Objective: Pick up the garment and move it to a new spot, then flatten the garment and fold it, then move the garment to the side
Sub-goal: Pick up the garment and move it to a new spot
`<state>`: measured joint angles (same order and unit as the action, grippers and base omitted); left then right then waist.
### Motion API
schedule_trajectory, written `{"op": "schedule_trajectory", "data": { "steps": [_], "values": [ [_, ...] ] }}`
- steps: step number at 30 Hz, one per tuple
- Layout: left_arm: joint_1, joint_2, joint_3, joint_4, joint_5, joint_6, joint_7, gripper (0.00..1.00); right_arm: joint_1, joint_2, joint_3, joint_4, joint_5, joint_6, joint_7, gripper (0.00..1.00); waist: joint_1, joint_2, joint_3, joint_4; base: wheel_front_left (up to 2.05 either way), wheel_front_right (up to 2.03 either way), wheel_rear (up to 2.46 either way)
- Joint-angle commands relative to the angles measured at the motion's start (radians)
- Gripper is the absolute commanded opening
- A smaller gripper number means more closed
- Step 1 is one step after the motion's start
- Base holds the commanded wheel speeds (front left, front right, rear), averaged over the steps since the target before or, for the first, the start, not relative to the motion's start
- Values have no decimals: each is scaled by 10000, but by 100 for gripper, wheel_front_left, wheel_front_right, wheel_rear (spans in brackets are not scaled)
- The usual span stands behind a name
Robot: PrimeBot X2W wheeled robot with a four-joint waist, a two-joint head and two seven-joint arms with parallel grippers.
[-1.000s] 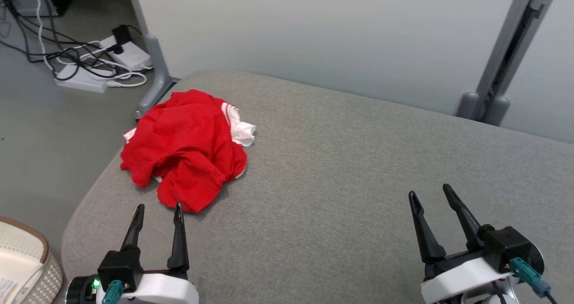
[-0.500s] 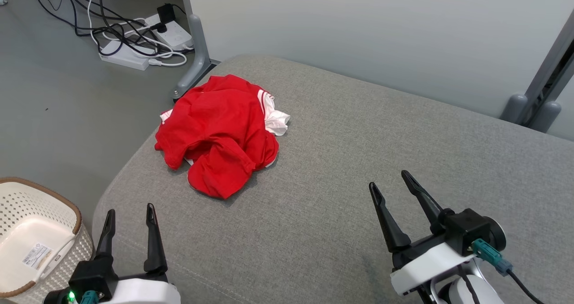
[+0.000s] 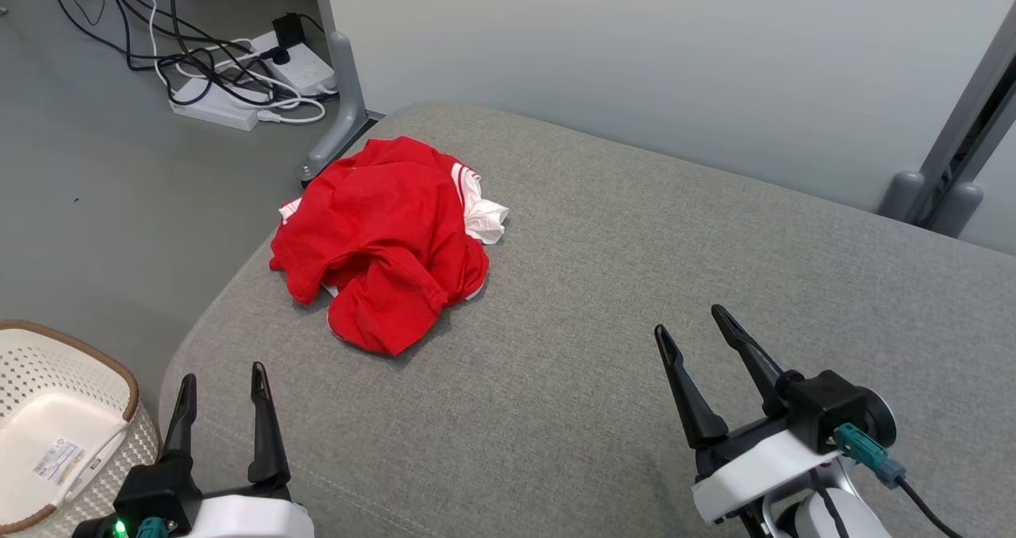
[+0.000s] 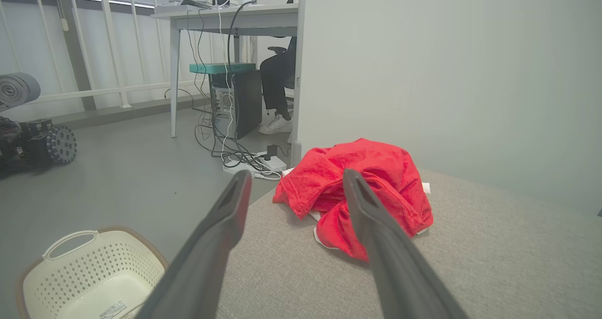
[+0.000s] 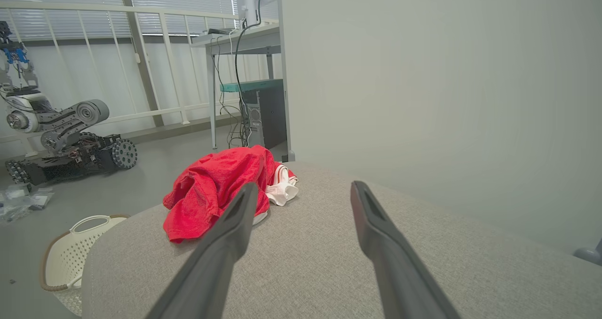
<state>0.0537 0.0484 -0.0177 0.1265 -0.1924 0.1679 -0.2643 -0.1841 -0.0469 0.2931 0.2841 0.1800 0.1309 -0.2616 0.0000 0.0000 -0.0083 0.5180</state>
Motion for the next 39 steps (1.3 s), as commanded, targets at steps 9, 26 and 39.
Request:
{"op": "schedule_trajectory", "data": {
  "steps": [9, 26, 39],
  "values": [
    [-341, 34, -23, 357, -134, -244, -9, 100, 223, -67, -403, -218, -356, -3, -49, 100, 0, 0, 312, 34, 0, 0, 0],
    [-3673, 1022, 214, 3101, -1297, -1611, 890, 100, -528, -75, -1021, -1057, -2288, -4, 39, 100, 0, 0, 2799, -994, 0, 0, 0],
    [-6865, 2275, -124, 5055, -2148, -2776, 3590, 100, -956, -130, -1063, -1454, -2889, -4, 317, 100, 0, 0, 3960, -1709, 0, 0, 0]
  ]
}}
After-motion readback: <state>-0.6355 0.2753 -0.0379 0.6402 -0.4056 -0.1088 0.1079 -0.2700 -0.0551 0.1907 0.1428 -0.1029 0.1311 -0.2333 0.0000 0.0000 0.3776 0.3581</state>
